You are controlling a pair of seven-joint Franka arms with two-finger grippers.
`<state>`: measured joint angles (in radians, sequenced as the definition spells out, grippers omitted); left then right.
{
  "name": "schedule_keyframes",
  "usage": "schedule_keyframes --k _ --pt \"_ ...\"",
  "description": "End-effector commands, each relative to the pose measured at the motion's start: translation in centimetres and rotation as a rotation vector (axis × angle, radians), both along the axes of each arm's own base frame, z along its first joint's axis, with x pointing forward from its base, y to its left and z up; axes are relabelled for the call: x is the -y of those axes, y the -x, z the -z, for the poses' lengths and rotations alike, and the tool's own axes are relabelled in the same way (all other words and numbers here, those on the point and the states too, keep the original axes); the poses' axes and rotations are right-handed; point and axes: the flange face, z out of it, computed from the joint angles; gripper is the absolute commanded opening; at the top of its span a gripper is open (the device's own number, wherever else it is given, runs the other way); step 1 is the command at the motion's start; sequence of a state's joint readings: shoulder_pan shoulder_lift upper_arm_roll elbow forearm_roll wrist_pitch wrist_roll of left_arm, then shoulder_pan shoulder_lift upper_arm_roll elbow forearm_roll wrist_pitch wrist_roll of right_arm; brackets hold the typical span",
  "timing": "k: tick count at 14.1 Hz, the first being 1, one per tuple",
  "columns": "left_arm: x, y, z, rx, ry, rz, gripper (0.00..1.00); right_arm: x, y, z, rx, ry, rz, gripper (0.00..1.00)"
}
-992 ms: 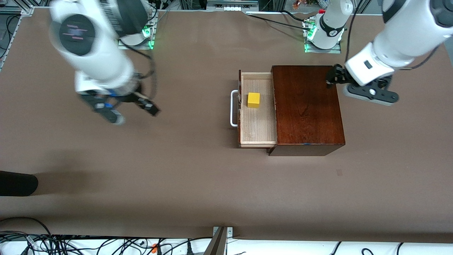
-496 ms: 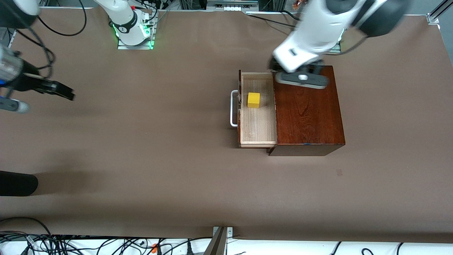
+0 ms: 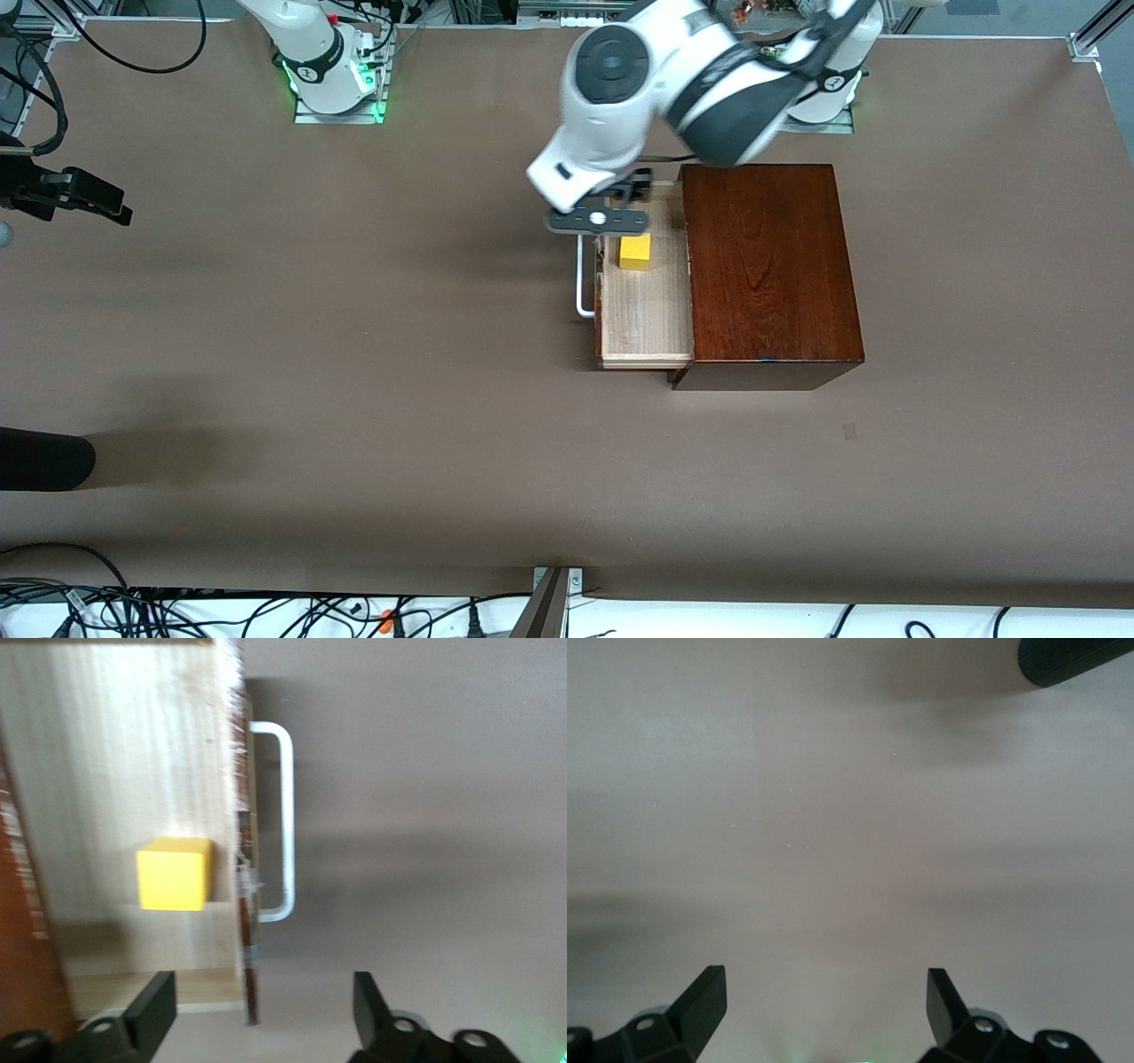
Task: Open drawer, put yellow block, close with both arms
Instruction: 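Withdraw the right gripper while the left gripper moves to the drawer front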
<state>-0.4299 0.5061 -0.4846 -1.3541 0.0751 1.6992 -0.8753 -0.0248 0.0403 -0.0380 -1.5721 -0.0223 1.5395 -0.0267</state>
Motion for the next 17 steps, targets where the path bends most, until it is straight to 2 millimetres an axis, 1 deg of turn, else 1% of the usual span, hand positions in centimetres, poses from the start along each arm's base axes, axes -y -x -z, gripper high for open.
schedule_keyframes --k 1,2,3,5,8,10,13,14,17 --pt "3.4 1.7 2.1 0.024 -0.044 0.01 0.21 -0.4 0.7 -0.1 0.007 -0.015 -0.025 1.0" --pt "3.6 1.8 2.9 0.014 -0.05 0.014 0.02 -0.4 0.8 -0.1 0.005 -0.018 -0.019 1.0" --pt "3.7 1.8 3.6 0.005 -0.055 0.024 0.0 -0.4 0.8 -0.3 0.006 -0.018 -0.017 1.0" --pt "3.7 1.4 5.1 0.0 -0.074 0.03 0.0 -0.5 1.0 -0.3 -0.007 -0.019 -0.018 1.0" --pt "3.2 0.7 7.6 0.047 -0.145 0.063 0.0 -0.6 0.8 -0.4 -0.007 -0.022 -0.02 1.0" --pt "3.3 0.4 9.2 0.042 -0.156 0.067 0.0 -0.6 0.7 -0.5 -0.006 -0.022 -0.018 1.0" --pt "3.2 -0.1 10.4 0.069 -0.166 0.082 0.0 -0.5 0.8 -0.9 0.003 -0.021 -0.014 1.0" --pt "3.1 -0.2 10.5 0.067 -0.167 0.08 0.0 -0.6 0.7 -0.9 0.003 -0.021 -0.015 1.0" --pt "2.1 -0.9 11.4 0.058 -0.18 0.135 0.0 -0.7 0.6 -0.6 0.005 -0.023 -0.029 1.0"
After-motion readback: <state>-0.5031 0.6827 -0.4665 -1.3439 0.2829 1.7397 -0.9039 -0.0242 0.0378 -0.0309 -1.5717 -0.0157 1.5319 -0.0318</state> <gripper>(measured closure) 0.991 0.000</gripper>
